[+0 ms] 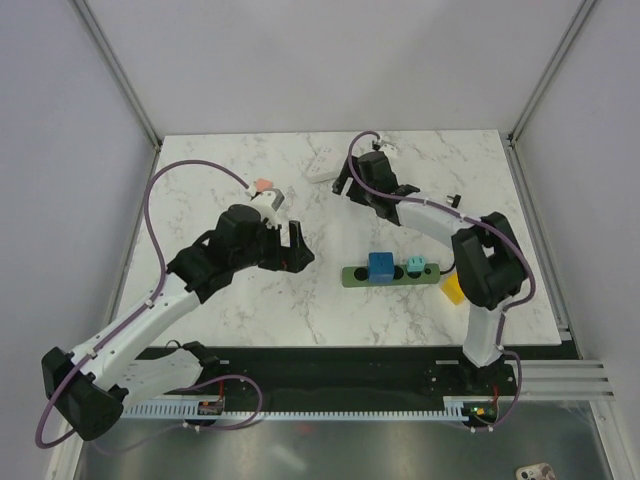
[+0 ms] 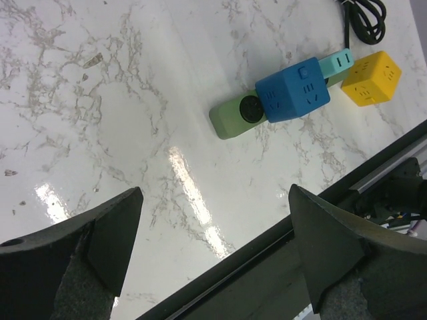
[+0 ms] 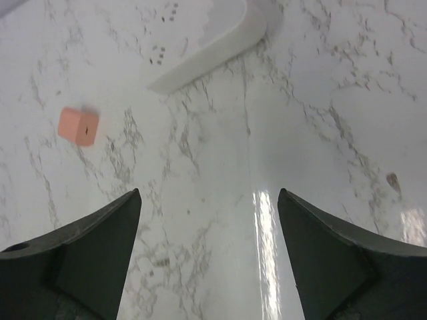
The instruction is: Insert the plug
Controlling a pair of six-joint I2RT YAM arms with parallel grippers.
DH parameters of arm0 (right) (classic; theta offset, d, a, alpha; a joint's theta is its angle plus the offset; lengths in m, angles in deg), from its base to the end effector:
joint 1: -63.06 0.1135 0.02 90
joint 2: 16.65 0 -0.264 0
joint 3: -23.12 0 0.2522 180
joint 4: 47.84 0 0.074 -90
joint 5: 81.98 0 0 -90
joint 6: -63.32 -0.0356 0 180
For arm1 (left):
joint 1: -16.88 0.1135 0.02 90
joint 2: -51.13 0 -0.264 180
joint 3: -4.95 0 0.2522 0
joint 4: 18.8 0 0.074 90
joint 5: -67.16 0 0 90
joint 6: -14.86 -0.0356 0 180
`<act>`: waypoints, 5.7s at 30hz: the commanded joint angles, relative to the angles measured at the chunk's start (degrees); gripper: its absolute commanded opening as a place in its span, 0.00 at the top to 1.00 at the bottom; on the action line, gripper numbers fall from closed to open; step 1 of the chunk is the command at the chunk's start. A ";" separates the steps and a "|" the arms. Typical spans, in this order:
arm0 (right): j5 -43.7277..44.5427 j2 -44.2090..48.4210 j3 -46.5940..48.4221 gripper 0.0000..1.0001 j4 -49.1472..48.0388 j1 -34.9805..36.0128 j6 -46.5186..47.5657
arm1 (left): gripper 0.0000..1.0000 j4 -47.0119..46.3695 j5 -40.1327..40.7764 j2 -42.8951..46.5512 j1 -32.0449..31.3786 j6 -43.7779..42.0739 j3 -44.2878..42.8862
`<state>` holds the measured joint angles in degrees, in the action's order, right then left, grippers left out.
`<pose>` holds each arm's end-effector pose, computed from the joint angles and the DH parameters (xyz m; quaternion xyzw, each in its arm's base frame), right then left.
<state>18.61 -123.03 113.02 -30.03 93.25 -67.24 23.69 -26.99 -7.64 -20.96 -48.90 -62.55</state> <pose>0.3718 0.2087 0.2338 0.1225 0.8729 0.2028 0.4266 0.1749 -0.1391 0.3167 0.1060 0.8751 -0.2769 0.3823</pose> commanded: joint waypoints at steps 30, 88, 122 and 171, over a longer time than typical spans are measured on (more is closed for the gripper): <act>-19.89 -32.76 17.41 0.98 -36.56 -7.08 -22.11 | 0.11 2.03 5.90 0.75 2.07 -5.50 1.26; 15.77 37.15 -25.34 0.20 52.79 -20.00 -24.39 | 0.07 0.36 3.62 7.96 5.68 -8.22 3.20; 11.08 40.46 -13.83 1.00 45.71 -22.64 2.77 | 0.11 -4.55 -9.28 6.91 5.77 -5.85 3.90; -56.20 61.83 -25.86 1.00 -0.43 -3.83 18.50 | 0.09 -32.42 -50.53 -4.78 0.93 5.67 -2.78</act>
<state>-41.67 -63.12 84.41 -27.82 89.08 -49.36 -6.08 -79.77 -13.34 -19.89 -44.94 -63.53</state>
